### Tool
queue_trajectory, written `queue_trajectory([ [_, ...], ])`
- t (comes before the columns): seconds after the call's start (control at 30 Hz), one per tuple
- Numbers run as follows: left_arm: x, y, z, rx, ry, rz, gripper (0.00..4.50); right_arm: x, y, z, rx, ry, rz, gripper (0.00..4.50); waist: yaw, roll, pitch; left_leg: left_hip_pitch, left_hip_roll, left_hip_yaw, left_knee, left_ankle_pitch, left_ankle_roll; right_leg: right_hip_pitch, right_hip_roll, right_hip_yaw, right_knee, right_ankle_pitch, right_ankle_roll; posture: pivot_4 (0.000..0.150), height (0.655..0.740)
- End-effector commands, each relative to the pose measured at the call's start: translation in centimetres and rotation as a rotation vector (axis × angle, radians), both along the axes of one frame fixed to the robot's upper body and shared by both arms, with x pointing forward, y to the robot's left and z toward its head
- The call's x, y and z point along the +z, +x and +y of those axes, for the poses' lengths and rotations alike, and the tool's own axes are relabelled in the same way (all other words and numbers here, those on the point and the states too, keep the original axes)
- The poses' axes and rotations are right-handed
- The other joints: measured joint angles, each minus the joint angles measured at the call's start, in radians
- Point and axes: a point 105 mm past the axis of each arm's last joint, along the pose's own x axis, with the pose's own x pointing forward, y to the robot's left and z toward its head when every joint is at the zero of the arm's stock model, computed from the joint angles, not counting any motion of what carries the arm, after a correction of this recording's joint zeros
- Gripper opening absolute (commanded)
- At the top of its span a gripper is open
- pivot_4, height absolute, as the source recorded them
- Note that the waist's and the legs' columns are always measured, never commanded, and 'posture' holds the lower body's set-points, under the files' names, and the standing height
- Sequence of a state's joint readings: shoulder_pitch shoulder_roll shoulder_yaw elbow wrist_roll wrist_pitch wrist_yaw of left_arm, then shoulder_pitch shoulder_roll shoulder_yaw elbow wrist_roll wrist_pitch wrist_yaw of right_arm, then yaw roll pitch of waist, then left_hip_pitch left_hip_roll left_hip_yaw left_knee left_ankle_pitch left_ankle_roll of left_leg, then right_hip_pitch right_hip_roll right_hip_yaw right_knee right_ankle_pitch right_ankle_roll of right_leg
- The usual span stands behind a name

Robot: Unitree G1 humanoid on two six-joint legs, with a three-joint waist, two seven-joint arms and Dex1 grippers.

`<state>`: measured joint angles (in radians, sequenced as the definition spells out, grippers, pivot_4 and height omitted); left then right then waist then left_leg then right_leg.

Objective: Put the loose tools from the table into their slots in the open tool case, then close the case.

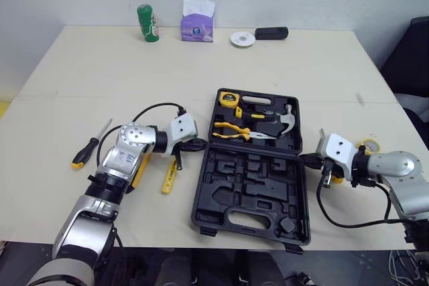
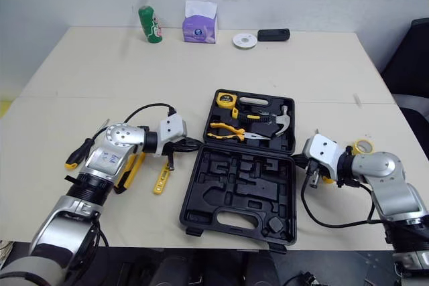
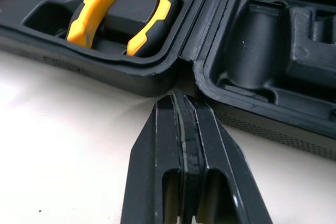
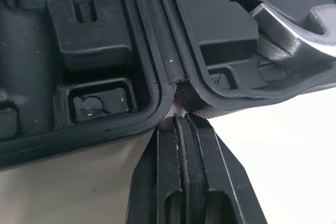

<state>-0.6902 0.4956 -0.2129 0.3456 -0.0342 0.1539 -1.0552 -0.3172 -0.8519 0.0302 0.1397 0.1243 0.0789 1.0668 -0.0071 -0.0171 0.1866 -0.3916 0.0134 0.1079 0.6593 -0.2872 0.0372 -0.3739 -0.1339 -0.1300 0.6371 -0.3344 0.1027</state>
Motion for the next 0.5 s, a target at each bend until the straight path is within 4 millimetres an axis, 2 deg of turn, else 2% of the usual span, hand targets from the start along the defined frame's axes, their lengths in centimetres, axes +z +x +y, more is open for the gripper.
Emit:
queue_trajectory([
  [0.03, 1.6, -1.0, -0.5, -0.058, -0.028, -0.046, 0.06, 1.4, 0.4, 1.9, 0.079, 0.020, -0.068, 0.00, -0.001, 0.000, 0.000, 0.000, 0.000, 0.000, 0.000, 0.000, 0.000, 0.000, 0.000, 0.000, 0.000, 0.000, 0.000, 0.150, 0.7400],
  [0.5, 1.0, -3.3, 1.7, -0.033, 0.018, -0.016, 0.06, 1.5, 0.8, 5.0, 0.169, 0.043, -0.081, 0.00, -0.001, 0.000, 0.000, 0.000, 0.001, 0.000, 0.000, -0.001, -0.001, -0.001, 0.000, 0.008, 0.000, 0.000, 0.000, 0.150, 0.7400],
])
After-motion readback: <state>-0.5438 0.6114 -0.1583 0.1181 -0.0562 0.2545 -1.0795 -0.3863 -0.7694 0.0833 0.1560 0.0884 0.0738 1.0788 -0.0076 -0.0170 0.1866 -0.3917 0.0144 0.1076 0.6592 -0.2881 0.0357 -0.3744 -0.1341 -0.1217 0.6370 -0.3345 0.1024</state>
